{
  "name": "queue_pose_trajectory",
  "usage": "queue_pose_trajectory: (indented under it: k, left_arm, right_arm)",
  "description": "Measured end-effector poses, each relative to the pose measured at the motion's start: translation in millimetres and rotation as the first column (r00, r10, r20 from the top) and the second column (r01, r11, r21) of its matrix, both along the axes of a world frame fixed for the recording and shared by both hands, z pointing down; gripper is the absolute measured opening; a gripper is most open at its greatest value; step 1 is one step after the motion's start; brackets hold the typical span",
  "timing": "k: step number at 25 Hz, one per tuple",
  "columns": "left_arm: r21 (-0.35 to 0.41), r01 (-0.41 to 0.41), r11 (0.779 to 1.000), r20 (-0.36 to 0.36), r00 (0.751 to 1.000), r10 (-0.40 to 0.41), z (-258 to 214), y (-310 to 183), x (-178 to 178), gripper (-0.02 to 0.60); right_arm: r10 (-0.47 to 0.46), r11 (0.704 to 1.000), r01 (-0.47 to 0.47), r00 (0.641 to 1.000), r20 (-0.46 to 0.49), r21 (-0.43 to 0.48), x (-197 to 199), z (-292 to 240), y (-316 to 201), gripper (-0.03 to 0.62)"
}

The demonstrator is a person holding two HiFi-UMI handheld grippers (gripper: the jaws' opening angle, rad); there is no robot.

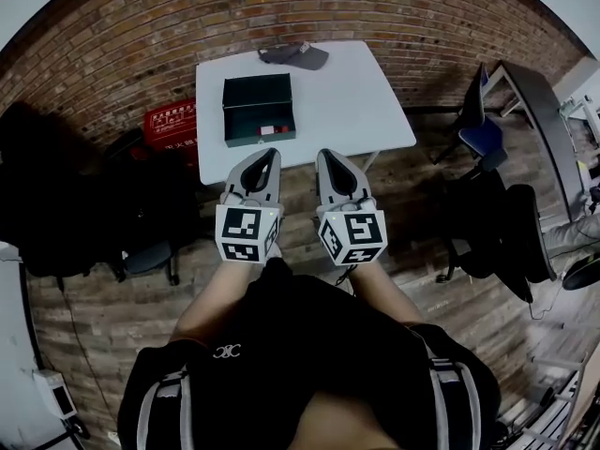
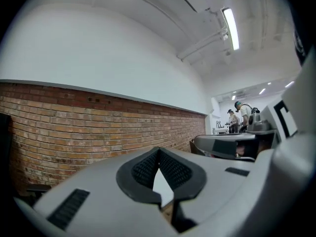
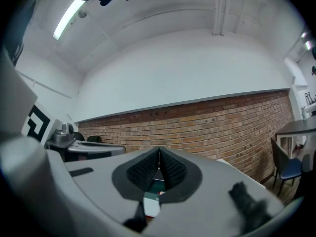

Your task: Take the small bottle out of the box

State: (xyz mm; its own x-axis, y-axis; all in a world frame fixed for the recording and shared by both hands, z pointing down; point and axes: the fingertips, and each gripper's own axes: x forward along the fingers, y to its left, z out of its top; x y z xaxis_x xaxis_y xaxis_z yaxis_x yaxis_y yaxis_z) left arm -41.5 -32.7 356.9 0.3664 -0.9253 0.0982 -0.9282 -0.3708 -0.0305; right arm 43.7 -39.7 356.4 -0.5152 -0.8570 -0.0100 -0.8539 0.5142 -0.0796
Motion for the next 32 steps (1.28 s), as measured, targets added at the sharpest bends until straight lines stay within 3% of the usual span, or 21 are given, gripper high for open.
queue_pose_trajectory:
  k: [21, 32]
  left_arm:
    - [-0.111, -0.022, 0.994, -0.046, 0.999, 0.017, 42, -163, -106, 0.012]
    - [-0.193, 0.012, 0.981, 0.007, 1.000, -0.011, 65, -194, -104, 0.012]
  right_arm:
    - [-0.010, 0.998, 0.005, 0.997, -0.080, -0.065, -104, 15, -159, 0.029]
    - [-0.018, 0.994, 0.012, 0.998, -0.054, -0.109, -89, 29, -197, 0.031]
